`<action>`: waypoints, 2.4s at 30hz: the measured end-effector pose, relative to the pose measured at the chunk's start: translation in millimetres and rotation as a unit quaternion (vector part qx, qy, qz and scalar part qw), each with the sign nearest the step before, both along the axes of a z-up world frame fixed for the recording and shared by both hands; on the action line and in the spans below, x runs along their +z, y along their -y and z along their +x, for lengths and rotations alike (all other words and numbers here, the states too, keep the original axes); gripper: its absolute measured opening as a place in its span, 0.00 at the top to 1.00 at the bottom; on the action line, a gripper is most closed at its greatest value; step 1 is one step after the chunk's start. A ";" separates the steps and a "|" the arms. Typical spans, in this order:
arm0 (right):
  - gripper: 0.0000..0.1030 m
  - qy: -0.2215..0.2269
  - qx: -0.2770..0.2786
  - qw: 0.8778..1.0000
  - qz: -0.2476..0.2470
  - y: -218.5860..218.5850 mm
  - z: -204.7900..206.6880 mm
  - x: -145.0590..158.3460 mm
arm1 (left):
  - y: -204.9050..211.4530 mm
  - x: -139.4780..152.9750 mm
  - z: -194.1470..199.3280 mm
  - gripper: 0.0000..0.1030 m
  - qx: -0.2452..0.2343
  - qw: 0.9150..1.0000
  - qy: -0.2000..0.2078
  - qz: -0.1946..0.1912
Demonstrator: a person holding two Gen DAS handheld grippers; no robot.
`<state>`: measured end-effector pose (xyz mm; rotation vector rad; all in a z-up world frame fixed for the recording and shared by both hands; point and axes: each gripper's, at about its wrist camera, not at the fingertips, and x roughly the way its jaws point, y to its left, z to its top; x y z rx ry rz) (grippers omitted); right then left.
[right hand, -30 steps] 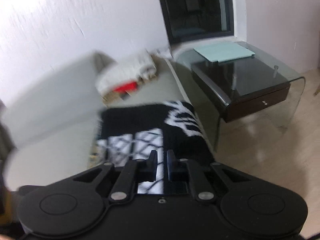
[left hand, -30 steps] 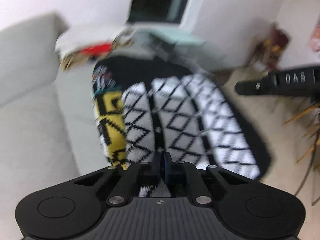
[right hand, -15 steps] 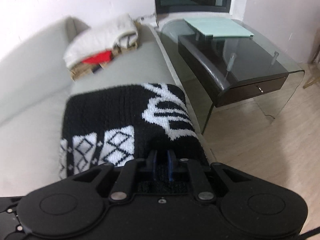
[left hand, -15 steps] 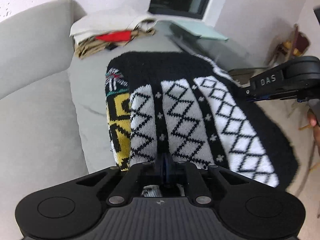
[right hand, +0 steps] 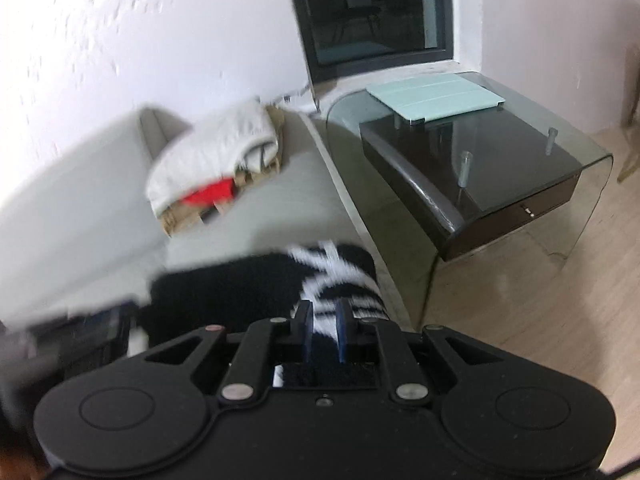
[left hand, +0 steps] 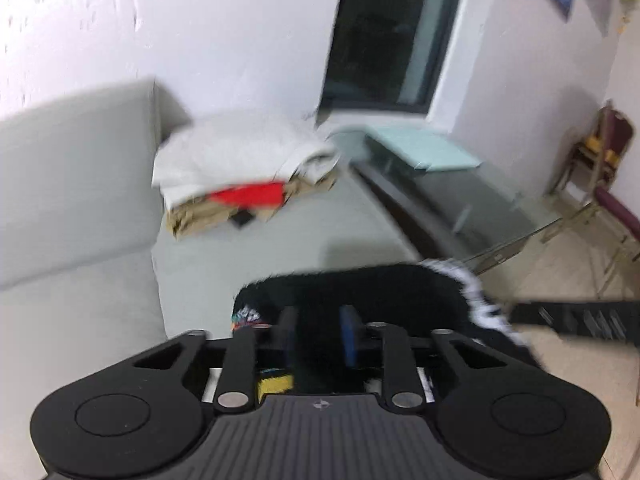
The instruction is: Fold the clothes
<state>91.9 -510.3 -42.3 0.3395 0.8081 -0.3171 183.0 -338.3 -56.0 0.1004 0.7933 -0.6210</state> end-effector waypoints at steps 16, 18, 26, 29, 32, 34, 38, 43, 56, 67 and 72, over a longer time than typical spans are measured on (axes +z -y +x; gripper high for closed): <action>0.77 0.000 -0.001 1.000 0.015 5.5 -38.7 -29.3 | 4.3 -9.0 -14.4 0.49 0.008 0.998 -0.026 0.054; 0.54 0.004 0.007 0.999 0.054 5.7 -54.5 -8.9 | -12.2 10.0 -31.0 0.28 0.014 0.999 -0.031 0.041; 0.06 0.024 0.059 0.998 0.003 -42.0 -141.5 83.1 | -66.1 89.0 -133.0 0.06 0.019 0.999 0.018 0.041; 0.00 0.026 0.058 0.998 -0.002 -54.4 -171.1 110.5 | -81.6 111.9 -164.7 0.02 0.018 0.999 0.030 0.027; 0.00 0.023 0.058 0.998 -0.025 -66.0 -193.7 131.9 | -92.9 127.6 -189.5 0.01 0.015 0.999 0.034 0.021; 0.00 0.015 0.062 0.998 -0.023 -71.6 -206.1 139.7 | -97.8 132.8 -204.1 0.01 0.017 0.999 0.032 0.025; 0.00 -0.010 0.068 0.998 -0.014 -83.9 -229.0 146.8 | -107.0 131.7 -228.0 0.01 0.019 1.000 0.004 0.022; 0.00 -0.031 0.065 0.996 -0.043 -101.2 -243.4 142.2 | -112.9 115.7 -243.9 0.01 0.011 0.999 -0.040 0.016; 0.00 -0.069 0.065 0.994 -0.050 -119.1 -248.8 115.4 | -111.2 94.9 -254.7 0.03 0.014 0.998 -0.036 0.041; 0.00 -0.060 0.050 0.995 -0.061 -116.0 -250.0 111.8 | -103.2 91.2 -248.6 0.03 0.008 0.999 -0.038 0.029; 0.00 -0.057 0.048 0.995 -0.063 -113.6 -249.5 111.5 | -101.5 90.3 -248.6 0.02 0.004 0.999 -0.022 0.027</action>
